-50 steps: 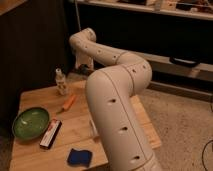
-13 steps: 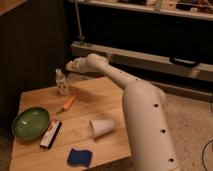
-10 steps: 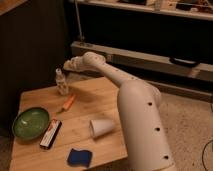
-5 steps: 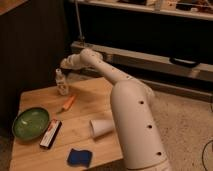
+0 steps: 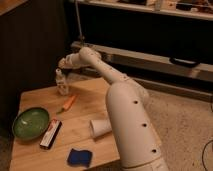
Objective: Knock the bottle over
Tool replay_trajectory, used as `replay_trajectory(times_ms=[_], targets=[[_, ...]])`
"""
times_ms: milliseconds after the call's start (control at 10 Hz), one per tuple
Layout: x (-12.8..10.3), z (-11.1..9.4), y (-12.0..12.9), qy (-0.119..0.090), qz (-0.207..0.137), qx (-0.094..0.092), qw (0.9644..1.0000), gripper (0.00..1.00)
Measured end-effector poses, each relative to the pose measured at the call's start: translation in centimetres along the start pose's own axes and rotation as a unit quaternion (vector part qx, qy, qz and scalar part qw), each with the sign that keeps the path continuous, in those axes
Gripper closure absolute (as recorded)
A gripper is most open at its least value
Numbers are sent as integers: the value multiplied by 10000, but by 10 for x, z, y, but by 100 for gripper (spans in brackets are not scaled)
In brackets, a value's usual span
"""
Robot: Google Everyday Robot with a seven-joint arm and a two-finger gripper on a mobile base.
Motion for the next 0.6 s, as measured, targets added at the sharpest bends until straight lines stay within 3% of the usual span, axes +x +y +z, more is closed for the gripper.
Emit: replay_trajectory(times_ms=[300, 600], targets=[[9, -2, 11, 231, -81, -57, 9997, 100], [38, -6, 20, 554, -145, -120, 9983, 100]])
